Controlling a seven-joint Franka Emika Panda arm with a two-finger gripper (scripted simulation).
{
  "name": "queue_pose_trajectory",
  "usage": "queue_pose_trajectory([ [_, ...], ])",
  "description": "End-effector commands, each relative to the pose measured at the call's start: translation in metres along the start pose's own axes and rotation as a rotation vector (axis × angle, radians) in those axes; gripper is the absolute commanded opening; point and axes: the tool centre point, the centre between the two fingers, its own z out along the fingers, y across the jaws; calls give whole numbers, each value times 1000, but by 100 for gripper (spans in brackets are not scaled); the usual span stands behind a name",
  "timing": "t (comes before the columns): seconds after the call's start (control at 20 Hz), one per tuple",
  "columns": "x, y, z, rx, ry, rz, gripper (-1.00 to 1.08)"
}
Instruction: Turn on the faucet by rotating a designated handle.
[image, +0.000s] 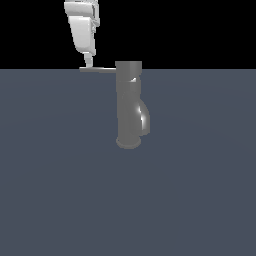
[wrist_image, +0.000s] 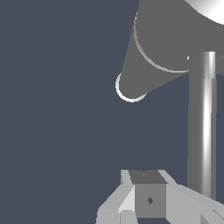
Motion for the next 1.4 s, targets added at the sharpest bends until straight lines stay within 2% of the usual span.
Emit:
queue_pose_trajectory([
  [0.0,-2,-3,4,2,5,18,-100],
  [0.4,-3,-5,6,2,7,26,-100],
  [1.35,-1,45,6,2,7,26,-100],
])
